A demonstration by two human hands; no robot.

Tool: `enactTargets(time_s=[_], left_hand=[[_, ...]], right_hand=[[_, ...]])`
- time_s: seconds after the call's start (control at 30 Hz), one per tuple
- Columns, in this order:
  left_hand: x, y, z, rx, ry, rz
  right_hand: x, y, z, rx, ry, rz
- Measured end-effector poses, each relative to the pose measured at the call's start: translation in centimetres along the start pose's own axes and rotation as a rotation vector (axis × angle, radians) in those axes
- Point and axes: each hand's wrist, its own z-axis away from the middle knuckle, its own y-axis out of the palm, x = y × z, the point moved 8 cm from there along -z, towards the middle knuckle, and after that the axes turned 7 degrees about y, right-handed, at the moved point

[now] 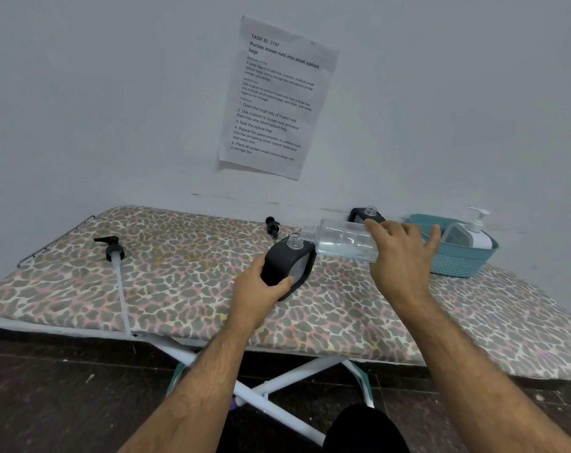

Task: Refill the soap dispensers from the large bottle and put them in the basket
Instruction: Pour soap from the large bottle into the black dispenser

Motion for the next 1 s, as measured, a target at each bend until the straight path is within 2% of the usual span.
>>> enactTargets(time_s=[1.0], left_hand=[[0.26,0.07,-0.03,0.008,-0.014,-0.007]], right_hand=[[0.03,0.15,-0.06,0.006,-0.003,-0.004]])
